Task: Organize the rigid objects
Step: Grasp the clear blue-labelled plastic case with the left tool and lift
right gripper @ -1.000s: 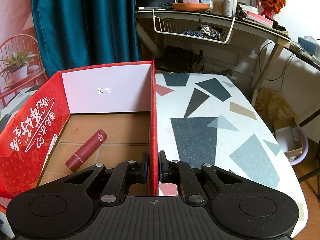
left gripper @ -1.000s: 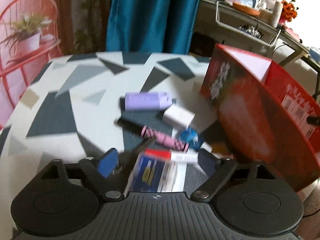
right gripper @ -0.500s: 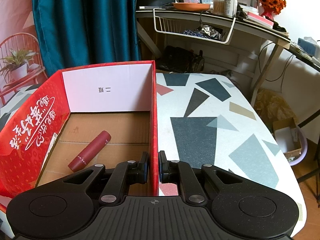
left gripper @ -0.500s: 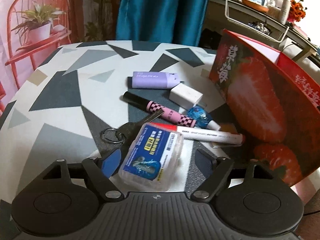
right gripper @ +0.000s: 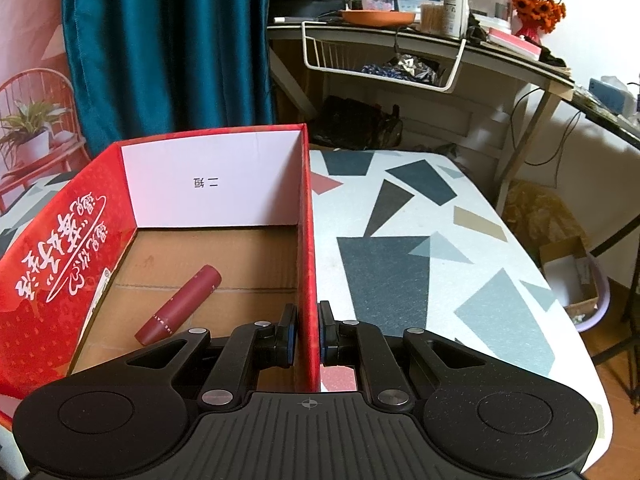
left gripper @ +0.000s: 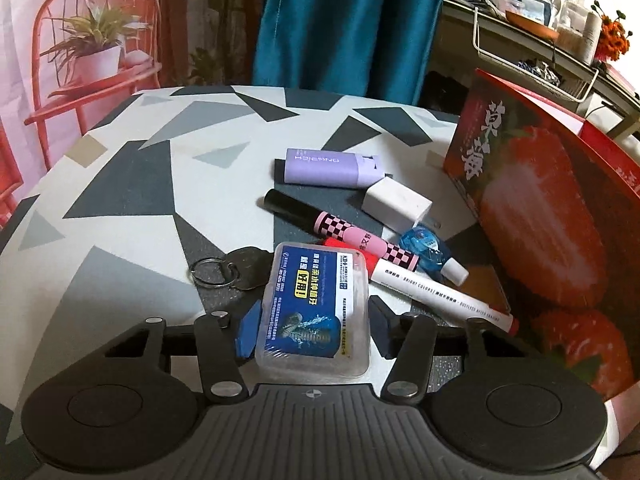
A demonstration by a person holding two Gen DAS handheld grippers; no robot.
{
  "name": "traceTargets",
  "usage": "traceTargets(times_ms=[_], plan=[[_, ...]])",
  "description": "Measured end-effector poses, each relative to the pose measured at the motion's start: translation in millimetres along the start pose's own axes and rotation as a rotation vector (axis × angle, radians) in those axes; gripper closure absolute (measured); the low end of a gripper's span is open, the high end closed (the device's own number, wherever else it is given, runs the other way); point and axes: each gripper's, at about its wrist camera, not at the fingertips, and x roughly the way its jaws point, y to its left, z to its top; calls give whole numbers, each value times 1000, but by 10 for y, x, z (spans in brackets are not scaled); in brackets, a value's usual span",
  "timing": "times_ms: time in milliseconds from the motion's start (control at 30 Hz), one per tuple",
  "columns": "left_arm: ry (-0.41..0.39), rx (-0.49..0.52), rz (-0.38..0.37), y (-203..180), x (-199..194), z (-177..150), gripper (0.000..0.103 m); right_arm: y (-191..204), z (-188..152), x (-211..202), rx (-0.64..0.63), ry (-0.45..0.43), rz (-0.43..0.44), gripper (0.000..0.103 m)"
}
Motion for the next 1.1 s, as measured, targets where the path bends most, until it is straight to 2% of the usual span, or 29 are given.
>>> traceTargets(times_ms=[667, 1100], plan=[[-25, 43, 21, -56, -6, -56, 45, -31, -38, -10, 53, -24, 0, 93], [-48, 36, 11, -50, -31, -92, 46, -33, -45, -11, 68, -22, 6, 93]])
